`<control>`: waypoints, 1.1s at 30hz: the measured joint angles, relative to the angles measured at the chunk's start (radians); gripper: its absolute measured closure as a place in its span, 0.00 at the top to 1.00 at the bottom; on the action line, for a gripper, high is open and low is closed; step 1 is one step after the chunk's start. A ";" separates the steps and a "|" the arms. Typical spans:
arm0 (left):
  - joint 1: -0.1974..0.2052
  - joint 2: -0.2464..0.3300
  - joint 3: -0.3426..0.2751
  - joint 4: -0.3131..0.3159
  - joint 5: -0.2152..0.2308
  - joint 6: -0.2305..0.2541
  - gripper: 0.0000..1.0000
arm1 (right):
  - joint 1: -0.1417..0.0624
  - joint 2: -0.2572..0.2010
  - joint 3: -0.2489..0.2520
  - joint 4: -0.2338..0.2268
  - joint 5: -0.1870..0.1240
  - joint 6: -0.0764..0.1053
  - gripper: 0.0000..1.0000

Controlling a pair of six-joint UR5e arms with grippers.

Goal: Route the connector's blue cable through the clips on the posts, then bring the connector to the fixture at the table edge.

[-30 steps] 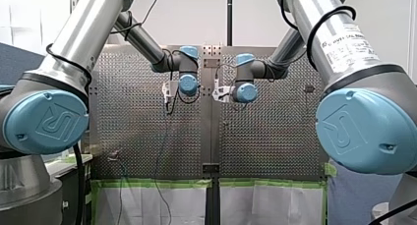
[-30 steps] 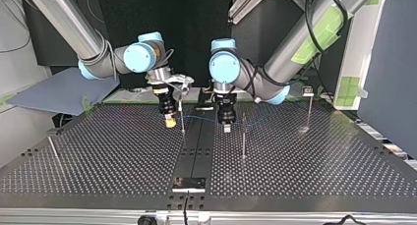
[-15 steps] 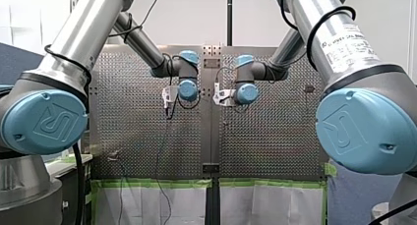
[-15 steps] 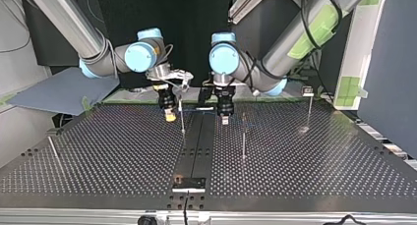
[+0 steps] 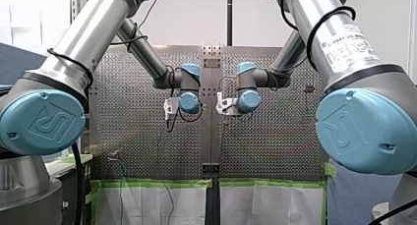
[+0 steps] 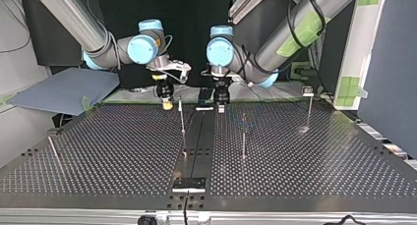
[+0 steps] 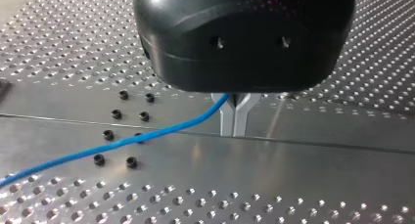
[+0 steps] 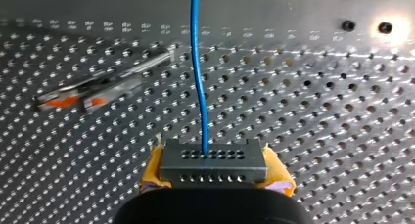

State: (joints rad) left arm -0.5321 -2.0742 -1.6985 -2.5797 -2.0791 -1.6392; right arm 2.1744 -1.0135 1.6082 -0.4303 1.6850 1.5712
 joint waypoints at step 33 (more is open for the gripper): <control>-0.054 -0.066 -0.069 0.080 0.008 0.015 0.00 | -0.033 0.002 0.139 -0.094 0.057 -0.046 0.00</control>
State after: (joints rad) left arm -0.5863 -2.1402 -1.7678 -2.4993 -2.0713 -1.6238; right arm 2.1418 -1.0120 1.7473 -0.5245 1.7419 1.5254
